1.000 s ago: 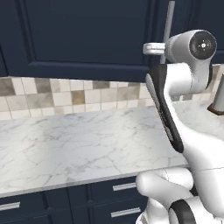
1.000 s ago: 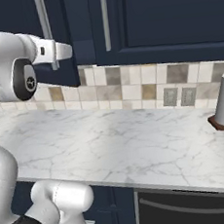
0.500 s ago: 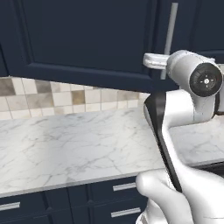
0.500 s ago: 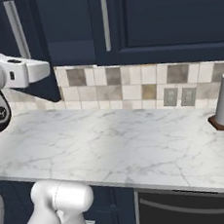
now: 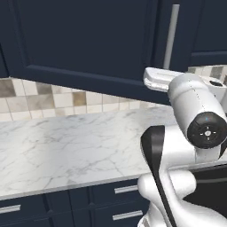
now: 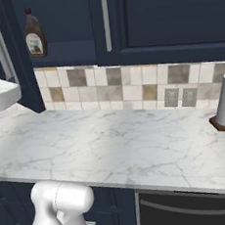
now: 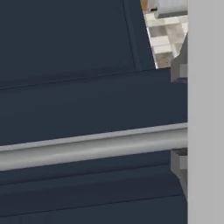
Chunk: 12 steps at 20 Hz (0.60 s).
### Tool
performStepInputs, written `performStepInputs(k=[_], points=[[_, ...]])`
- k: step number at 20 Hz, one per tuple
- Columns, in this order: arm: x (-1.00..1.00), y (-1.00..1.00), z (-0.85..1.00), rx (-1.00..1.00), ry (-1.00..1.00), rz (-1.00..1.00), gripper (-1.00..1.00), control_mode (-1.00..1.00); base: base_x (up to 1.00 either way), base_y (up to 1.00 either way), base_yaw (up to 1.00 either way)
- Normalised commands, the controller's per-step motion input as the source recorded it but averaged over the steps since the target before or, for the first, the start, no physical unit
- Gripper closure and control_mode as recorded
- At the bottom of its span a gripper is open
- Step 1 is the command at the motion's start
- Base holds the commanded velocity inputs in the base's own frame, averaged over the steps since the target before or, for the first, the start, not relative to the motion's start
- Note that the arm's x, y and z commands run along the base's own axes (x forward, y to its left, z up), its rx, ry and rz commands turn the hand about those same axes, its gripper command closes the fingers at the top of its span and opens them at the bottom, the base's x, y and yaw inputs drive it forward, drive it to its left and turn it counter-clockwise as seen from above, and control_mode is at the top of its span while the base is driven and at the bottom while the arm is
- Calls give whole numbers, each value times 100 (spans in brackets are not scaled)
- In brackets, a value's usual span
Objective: Move the syrup bottle and condiment bottle from the cabinet to the dining counter.
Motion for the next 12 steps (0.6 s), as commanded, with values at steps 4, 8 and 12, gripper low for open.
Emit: performStepInputs(k=[4, 8, 12], points=[[-100, 2, 3, 0, -22, -1, -100, -100, 0, 0, 0], [-71, -28, 20, 19, -9, 0, -100, -100, 0, 0, 0], [-8, -70, 5, 42, -1, 7, -100, -100, 0, 0, 0]])
